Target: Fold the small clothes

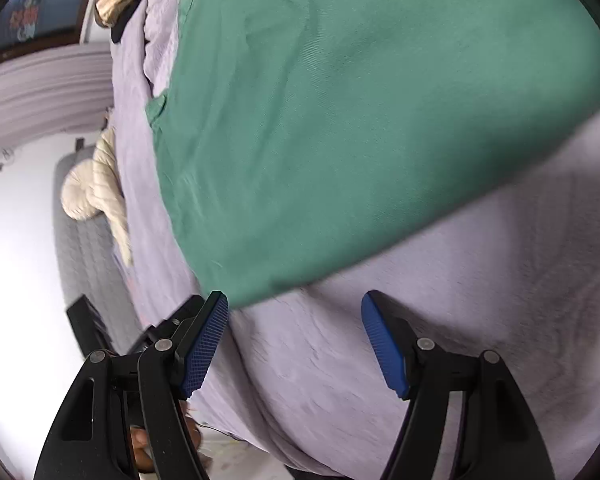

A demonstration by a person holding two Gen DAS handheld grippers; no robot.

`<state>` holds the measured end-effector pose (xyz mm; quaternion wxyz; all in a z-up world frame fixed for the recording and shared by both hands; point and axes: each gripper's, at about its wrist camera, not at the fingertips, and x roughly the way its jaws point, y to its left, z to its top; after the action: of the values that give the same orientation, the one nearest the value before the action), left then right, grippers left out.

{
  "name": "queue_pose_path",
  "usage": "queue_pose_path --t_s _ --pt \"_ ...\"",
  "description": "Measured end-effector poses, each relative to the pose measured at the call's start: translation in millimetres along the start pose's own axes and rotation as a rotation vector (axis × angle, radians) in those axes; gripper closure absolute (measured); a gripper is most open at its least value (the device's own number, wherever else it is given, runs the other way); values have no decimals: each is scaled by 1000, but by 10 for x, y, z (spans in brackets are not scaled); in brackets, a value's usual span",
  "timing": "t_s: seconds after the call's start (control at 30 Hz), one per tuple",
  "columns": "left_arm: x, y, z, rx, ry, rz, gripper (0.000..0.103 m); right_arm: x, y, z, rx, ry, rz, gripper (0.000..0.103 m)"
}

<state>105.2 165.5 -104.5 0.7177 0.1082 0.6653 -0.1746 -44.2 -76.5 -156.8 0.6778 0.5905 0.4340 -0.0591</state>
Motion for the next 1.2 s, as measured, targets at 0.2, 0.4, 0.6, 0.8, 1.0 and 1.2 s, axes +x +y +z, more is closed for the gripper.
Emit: queue_pose_path --t_s 0.2,0.4,0.6,0.8,1.0,1.2 --pt "119 150 201 -108 25 -226 0 336 133 150 66 -36 129 24" --pt "278 188 344 -153 57 -375 0 551 247 293 154 -49 238 85" --pt "393 88 577 -209 126 -655 0 249 452 393 61 -63 359 95" --pt "486 -161 1148 -202 127 -829 0 46 656 520 -27 -67 389 95" --pt "570 -654 1466 -97 160 -788 0 40 608 526 -47 -35 386 95" --pt "744 -854 1421 -58 212 -685 0 4 506 493 -73 62 298 93"
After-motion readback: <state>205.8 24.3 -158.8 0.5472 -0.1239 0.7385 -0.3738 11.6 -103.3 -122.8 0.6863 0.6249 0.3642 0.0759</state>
